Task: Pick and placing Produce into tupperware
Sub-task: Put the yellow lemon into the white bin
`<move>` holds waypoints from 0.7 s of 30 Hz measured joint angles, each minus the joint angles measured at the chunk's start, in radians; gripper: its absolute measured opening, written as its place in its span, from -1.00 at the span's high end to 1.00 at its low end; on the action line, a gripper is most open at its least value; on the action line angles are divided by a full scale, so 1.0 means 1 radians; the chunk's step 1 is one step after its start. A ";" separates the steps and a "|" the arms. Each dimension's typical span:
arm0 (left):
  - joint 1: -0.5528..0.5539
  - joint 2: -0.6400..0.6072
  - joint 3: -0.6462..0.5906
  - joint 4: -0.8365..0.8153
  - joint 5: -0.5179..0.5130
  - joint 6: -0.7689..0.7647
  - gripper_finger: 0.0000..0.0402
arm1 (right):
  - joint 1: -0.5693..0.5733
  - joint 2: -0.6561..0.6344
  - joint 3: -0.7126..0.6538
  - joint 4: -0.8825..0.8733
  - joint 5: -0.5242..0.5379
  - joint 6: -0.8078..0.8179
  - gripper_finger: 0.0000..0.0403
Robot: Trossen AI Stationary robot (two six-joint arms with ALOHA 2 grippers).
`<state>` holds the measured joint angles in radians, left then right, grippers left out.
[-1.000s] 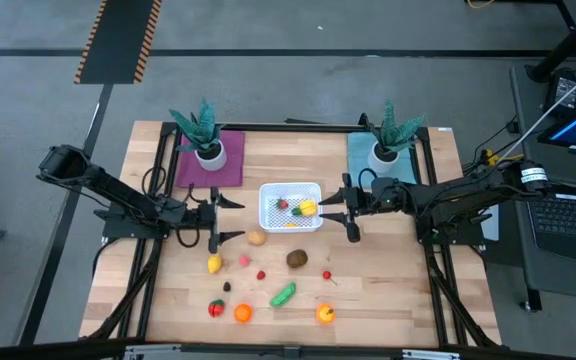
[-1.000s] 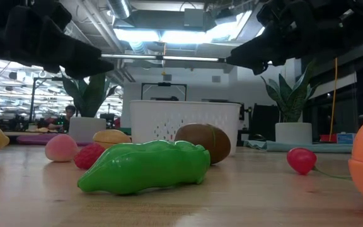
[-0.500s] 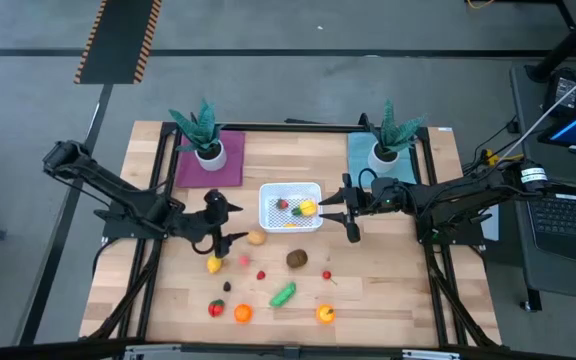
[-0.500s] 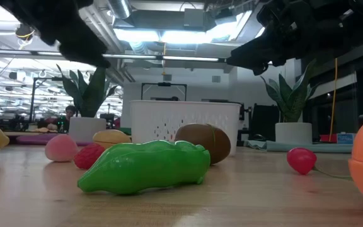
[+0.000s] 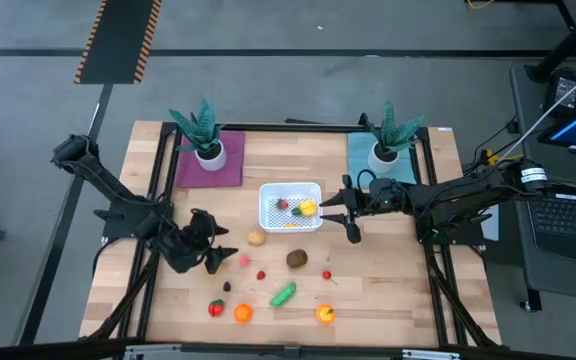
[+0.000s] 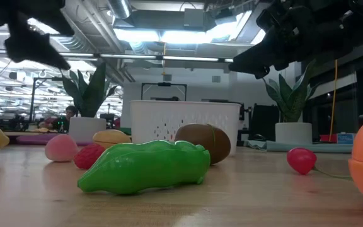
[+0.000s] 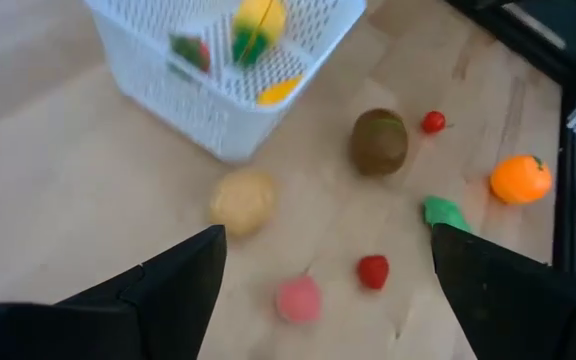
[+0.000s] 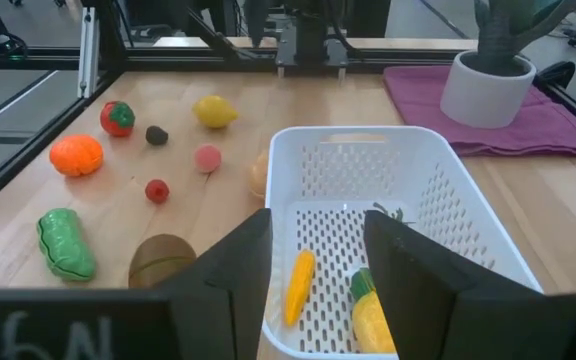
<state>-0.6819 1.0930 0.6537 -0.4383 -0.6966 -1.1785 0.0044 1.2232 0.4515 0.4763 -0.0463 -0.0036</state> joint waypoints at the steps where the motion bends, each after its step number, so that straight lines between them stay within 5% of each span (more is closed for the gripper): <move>1: -0.006 0.013 0.000 0.000 0.001 -0.031 -0.69 | 0.000 0.000 0.000 0.000 0.000 0.000 0.19; 5: -0.026 0.079 0.059 -0.118 0.036 -0.170 -0.69 | 0.000 0.000 0.000 0.000 0.000 0.004 0.19; 11: -0.051 0.246 0.328 -0.531 0.103 -0.401 -0.69 | 0.000 0.000 0.000 -0.002 0.000 0.026 0.19; 21: -0.087 0.548 0.657 -0.925 0.378 -0.779 -0.69 | 0.000 0.000 0.000 -0.023 0.000 0.026 0.19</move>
<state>-0.7691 1.6413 1.3105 -1.3632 -0.3186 -1.9579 0.0044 1.2236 0.4515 0.4536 -0.0463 0.0223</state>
